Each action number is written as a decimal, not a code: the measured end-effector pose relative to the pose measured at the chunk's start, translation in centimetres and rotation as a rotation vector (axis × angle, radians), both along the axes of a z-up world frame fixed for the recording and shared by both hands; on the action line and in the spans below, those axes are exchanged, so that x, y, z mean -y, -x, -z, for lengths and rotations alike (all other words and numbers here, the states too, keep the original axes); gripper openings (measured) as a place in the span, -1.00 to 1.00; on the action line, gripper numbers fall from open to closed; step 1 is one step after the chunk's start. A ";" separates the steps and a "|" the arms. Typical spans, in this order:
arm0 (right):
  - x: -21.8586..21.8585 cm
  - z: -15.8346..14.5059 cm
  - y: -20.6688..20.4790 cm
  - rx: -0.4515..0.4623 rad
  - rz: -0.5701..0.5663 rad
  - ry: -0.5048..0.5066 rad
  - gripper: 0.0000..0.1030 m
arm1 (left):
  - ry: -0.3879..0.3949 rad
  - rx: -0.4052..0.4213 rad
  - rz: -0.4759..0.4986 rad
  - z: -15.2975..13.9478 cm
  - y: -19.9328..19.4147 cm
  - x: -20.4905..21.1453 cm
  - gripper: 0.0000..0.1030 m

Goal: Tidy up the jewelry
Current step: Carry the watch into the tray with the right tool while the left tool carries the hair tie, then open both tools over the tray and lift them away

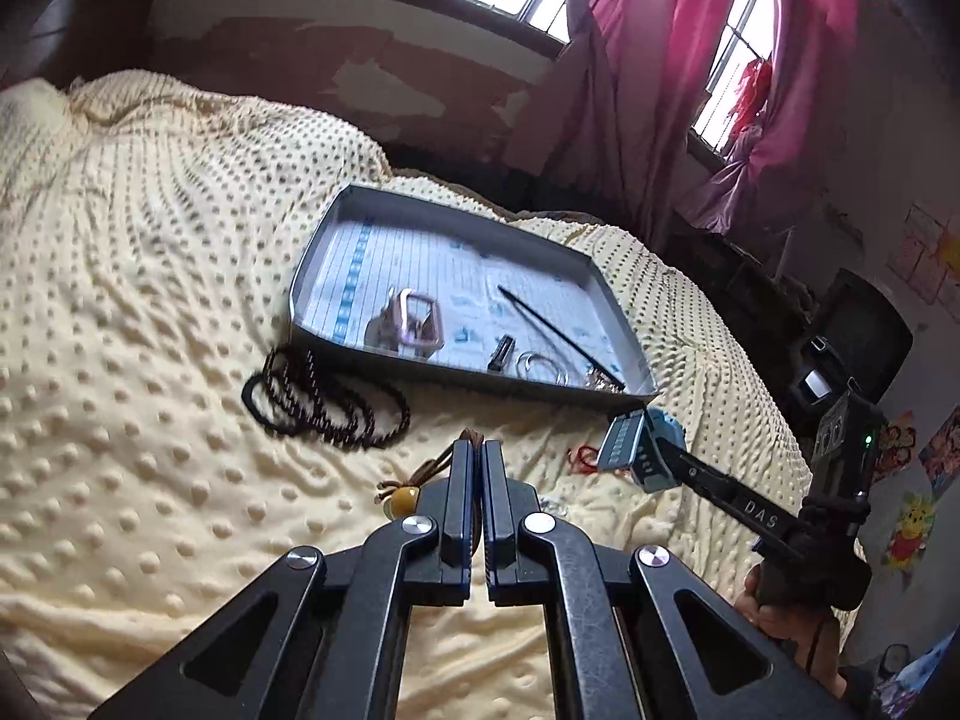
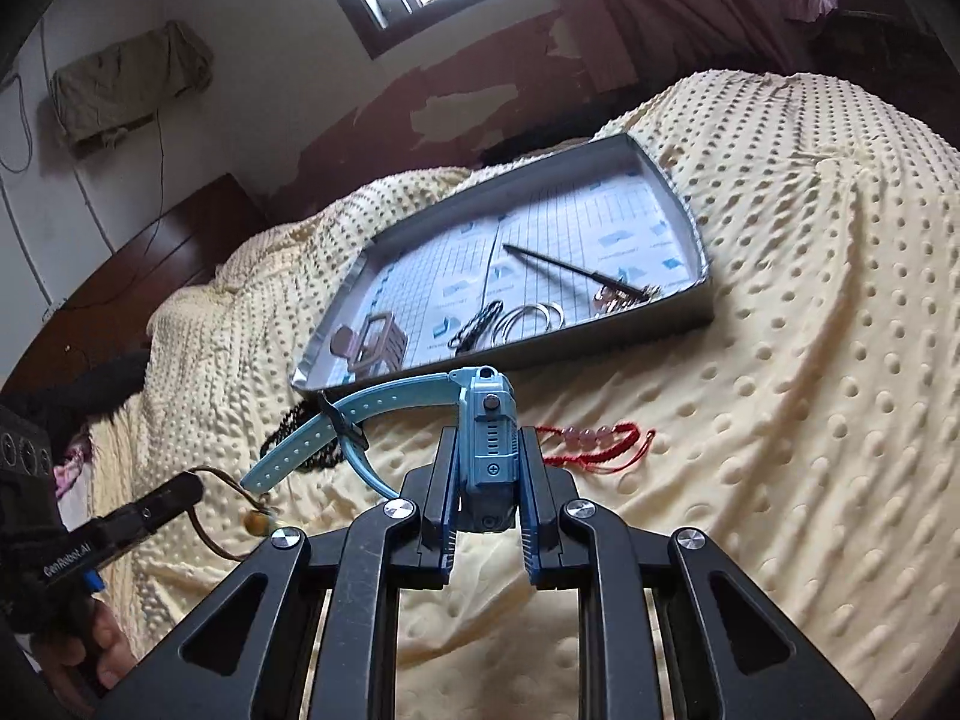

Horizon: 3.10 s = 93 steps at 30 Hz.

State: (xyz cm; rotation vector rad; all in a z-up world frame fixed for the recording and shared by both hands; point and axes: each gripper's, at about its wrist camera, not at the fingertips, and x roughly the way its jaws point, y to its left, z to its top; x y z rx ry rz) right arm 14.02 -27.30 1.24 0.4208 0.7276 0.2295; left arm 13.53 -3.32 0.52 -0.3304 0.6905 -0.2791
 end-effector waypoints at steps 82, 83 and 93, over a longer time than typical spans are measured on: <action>-0.6 -9.0 3.4 0.442 0.037 0.283 0.98 | -0.190 0.367 -0.165 -5.9 1.6 2.1 1.00; -1.0 -8.9 3.9 0.440 0.030 0.298 0.98 | -0.187 0.371 -0.169 -5.8 2.2 1.8 1.00; -3.3 -8.4 8.4 0.403 -0.032 0.360 0.98 | -0.200 0.312 -0.166 -2.3 6.7 -1.8 1.00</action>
